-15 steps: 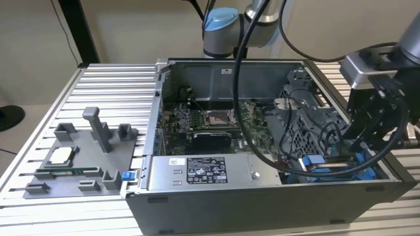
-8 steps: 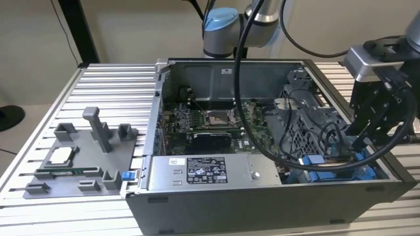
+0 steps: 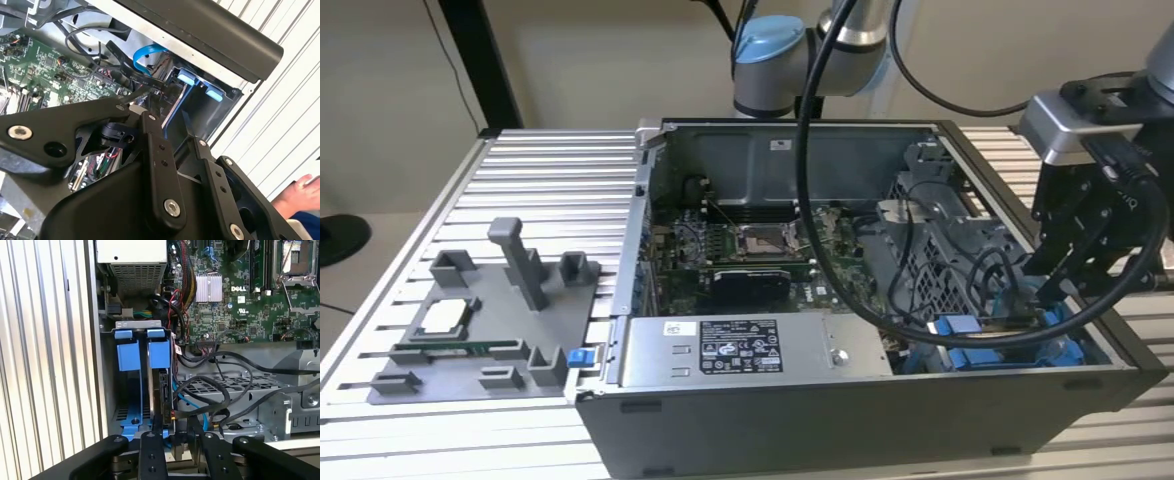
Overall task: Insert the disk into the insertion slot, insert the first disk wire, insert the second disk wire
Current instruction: 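Insert the first disk wire, then insert the second disk wire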
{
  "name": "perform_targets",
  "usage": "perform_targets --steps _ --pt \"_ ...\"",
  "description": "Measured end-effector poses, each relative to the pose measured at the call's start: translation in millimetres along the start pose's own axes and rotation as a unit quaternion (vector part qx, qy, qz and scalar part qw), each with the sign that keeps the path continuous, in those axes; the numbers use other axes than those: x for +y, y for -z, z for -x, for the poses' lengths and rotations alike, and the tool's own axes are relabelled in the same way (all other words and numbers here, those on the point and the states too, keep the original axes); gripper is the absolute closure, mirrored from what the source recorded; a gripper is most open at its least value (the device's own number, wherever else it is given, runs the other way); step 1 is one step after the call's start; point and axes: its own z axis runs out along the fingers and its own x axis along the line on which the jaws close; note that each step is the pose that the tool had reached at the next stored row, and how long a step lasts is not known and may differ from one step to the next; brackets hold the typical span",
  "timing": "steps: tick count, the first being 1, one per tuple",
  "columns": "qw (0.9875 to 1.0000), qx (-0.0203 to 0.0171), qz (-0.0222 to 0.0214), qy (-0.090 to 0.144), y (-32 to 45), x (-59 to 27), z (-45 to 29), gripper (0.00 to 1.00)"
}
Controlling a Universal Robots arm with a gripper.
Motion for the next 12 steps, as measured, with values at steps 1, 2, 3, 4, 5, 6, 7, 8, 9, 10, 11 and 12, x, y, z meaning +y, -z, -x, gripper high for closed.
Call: perform_targets --steps 1,2,3,4,5,6,7,8,9,10,11,12 --pt "1.0000 0.0001 0.0000 0.000 0.0 0.0 0.0 0.00" --pt "1.0000 0.0001 0.0000 0.000 0.0 0.0 0.0 0.00" --pt "1.0000 0.0001 0.0000 0.000 0.0 0.0 0.0 0.00" --pt "1.0000 0.0001 0.0000 0.000 0.0 0.0 0.0 0.00" --pt "1.0000 0.0001 0.0000 0.000 0.0 0.0 0.0 0.00" --pt "1.0000 0.0002 0.0000 0.000 0.0 0.0 0.0 0.00" --pt "1.0000 0.0002 0.0000 0.000 0.0 0.0 0.0 0.00" --pt "1.0000 0.0002 0.0000 0.000 0.0 0.0 0.0 0.00" --pt "1.0000 0.0002 0.0000 0.000 0.0 -0.3 0.1 0.00" --pt "1.0000 0.0003 0.0000 0.000 0.1 -1.1 0.1 0.00" --pt "1.0000 0.0002 0.0000 0.000 -0.1 -2.1 0.2 0.00" --pt "1.0000 0.0002 0.0000 0.000 -0.3 -3.0 0.2 0.00"
